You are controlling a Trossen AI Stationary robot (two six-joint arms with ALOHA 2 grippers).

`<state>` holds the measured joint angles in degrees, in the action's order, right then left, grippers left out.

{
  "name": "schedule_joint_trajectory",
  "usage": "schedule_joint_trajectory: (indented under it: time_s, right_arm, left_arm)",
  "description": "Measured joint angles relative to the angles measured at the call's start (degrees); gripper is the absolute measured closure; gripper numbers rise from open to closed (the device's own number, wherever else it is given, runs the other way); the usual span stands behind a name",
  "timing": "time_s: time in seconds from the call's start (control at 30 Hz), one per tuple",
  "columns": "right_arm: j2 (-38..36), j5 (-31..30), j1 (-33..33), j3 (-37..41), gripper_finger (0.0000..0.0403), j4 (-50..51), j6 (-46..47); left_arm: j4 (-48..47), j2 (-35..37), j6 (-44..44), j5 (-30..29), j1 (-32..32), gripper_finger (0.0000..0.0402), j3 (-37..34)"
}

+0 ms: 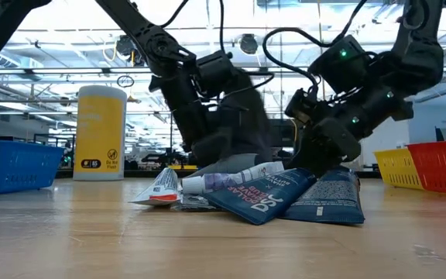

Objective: Pick & Place Travel size toiletries
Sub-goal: Put the black comb into the red basket

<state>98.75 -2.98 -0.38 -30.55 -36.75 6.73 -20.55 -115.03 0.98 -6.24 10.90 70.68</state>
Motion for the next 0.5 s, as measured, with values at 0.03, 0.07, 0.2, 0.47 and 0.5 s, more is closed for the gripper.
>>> schedule_joint_trajectory:
  time_s: [0.03,0.07,0.2,0.47,0.5]
  right_arm:
    - [-1.08,-1.18,-0.01,0.01,0.0297,1.66,0.02]
    - [-2.35,-2.58,-0.02,0.07,0.0297,3.5,0.02]
    - [-6.66,-9.19,-0.02,0.12,0.0297,9.23,0.06]
    - [-10.39,-8.67,-0.02,0.14,0.0297,13.18,4.35]
    - [-10.37,-6.43,-0.04,0.14,0.0295,13.11,4.48]
  left_arm:
    - [-0.49,0.5,0.02,-0.31,-0.16,0.0376,-0.22]
    - [-0.67,0.87,0.01,-0.62,-0.29,0.0376,-0.31]
    - [-1.32,2.53,-0.39,-2.74,-1.19,0.0376,-0.41]
    - [5.77,3.98,0.21,-4.09,-4.59,0.0376,-0.42]
    - [9.01,3.76,0.63,-4.11,-5.08,0.0376,-0.57]
